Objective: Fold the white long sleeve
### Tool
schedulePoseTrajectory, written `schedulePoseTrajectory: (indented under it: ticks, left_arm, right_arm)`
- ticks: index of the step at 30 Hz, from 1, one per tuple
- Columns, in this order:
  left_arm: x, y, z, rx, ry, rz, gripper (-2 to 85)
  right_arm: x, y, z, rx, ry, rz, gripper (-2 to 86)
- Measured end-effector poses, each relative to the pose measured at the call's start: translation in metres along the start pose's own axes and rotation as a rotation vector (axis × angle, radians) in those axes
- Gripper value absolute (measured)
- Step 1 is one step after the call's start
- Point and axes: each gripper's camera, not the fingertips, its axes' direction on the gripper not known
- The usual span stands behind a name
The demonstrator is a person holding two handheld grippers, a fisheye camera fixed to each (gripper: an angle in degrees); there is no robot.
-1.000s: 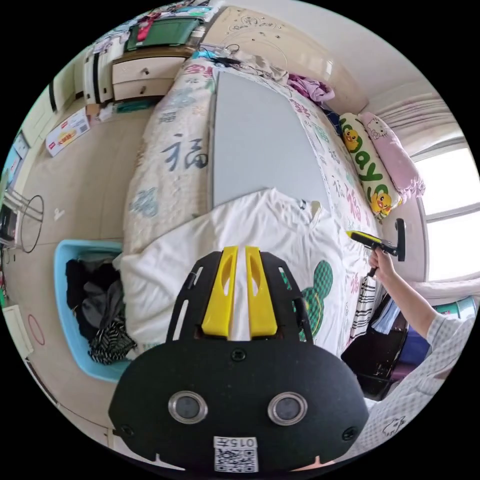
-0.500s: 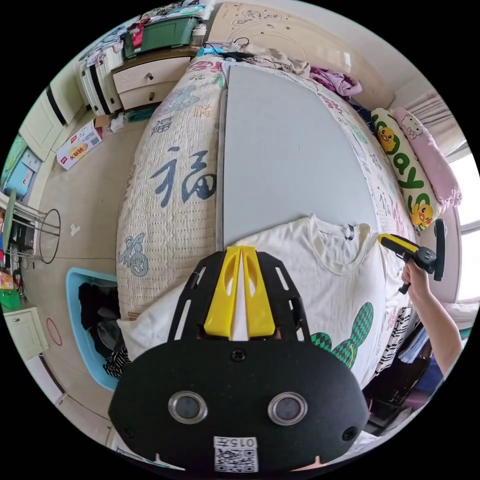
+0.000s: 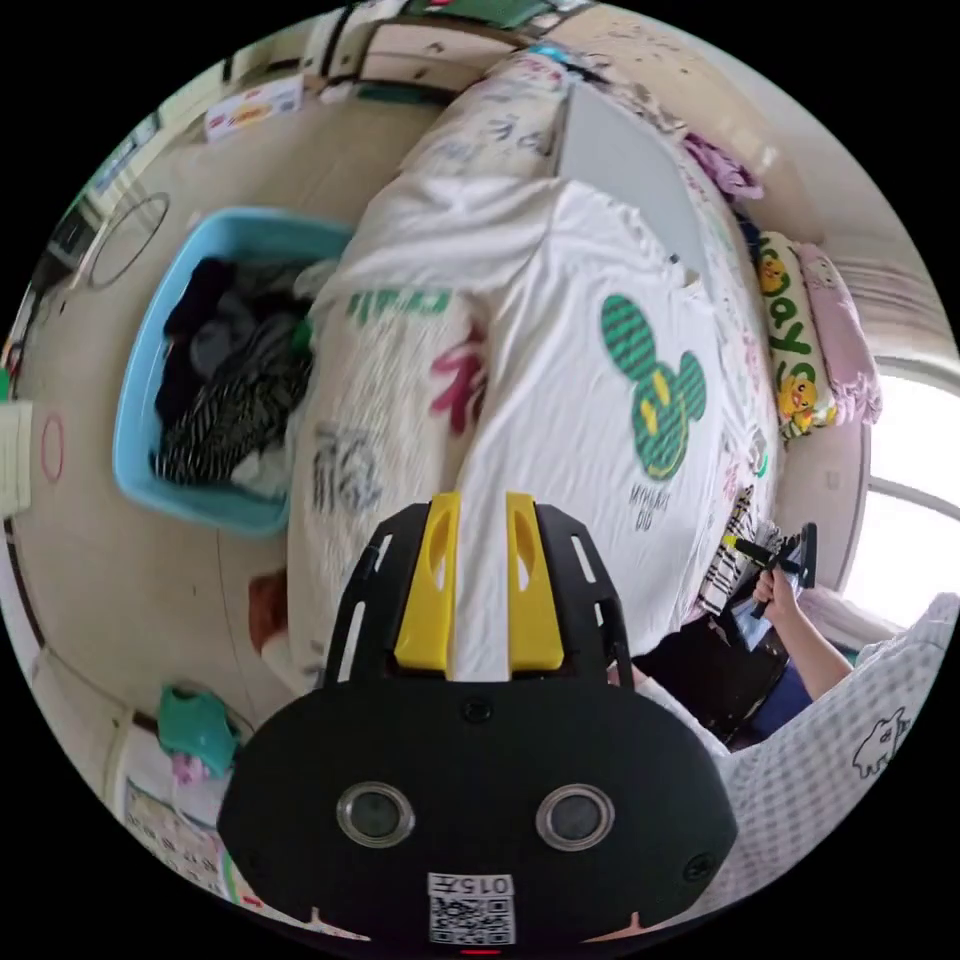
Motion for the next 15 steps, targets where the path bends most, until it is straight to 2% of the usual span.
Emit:
schedulePoseTrajectory:
  ticks: [2,5,10,15]
  left_arm:
    - [-0.029,0.077,0.010,-0.093,-0.012,-0.137,8.6]
    - [-0.047,0.134,0.021,-0.144,0.035,-0.261,8.8]
    - [-0.044,0.148,0.037,-0.125,0.121,-0.317,8.0]
    - [-0.028,0.147,0.038,-0.183,0.059,-0.305,0.9]
  right_arm:
    - [0.025,0.062,0.028,-0.113,0.006,0.081,7.5]
    - [0.042,0.100,0.055,-0.204,-0.035,0.171,9.9]
    - [0.032,0.105,0.080,-0.258,-0.009,0.159,6.4]
    - [0.016,0.101,0.074,-0.275,0.090,0.124,1.2]
